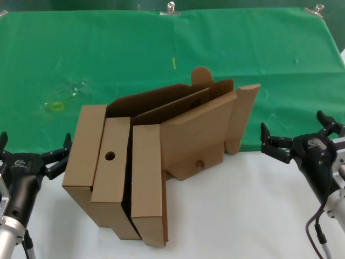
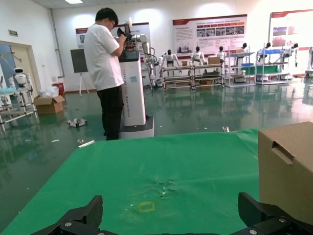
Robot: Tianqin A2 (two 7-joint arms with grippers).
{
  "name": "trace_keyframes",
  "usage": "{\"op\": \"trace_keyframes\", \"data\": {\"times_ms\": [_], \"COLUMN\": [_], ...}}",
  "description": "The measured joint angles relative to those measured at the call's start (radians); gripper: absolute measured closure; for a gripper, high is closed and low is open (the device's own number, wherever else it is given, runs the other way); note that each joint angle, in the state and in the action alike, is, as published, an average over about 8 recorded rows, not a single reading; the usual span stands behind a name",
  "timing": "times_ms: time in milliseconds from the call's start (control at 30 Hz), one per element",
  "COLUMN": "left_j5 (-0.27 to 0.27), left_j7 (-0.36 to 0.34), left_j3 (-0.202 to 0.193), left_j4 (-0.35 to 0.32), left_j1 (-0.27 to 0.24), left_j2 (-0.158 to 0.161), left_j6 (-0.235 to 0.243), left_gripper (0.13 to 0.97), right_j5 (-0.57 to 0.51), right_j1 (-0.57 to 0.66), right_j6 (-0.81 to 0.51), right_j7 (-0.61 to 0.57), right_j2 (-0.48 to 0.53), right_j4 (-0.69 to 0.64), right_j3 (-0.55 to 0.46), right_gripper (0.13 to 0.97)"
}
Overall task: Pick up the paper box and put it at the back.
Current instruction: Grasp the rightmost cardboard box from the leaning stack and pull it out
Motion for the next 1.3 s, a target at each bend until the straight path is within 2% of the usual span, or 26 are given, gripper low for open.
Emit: {"op": "trace_keyframes", "data": {"times_ms": [433, 600, 800, 933, 1067, 1300], "left_j5": [0.0, 0.0, 0.0, 0.0, 0.0, 0.0], "left_j7": [0.0, 0.0, 0.0, 0.0, 0.0, 0.0], "left_j3": [0.0, 0.0, 0.0, 0.0, 0.0, 0.0], "left_j4": [0.0, 0.0, 0.0, 0.0, 0.0, 0.0], "left_j1": [0.0, 0.0, 0.0, 0.0, 0.0, 0.0], "left_j2": [0.0, 0.0, 0.0, 0.0, 0.0, 0.0], "left_j6": [0.0, 0.0, 0.0, 0.0, 0.0, 0.0], "left_gripper": [0.132, 0.136, 0.15, 0.187, 0.215, 0.342], "right_j5": [-0.001, -0.007, 0.016, 0.081, 0.173, 0.259], "right_j1": [-0.012, -0.056, -0.131, -0.156, -0.145, -0.074], "right_j6": [-0.005, -0.072, -0.252, -0.411, -0.591, -0.832], "right_j7": [-0.001, -0.049, -0.167, -0.27, -0.385, -0.501], "right_j2": [0.019, 0.037, 0.041, 0.052, 0.066, 0.055], "right_j4": [0.002, 0.003, 0.03, 0.039, 0.005, -0.117], "right_j3": [-0.013, -0.03, -0.077, -0.123, -0.164, -0.191], "right_gripper": [0.129, 0.129, 0.129, 0.129, 0.132, 0.138]}}
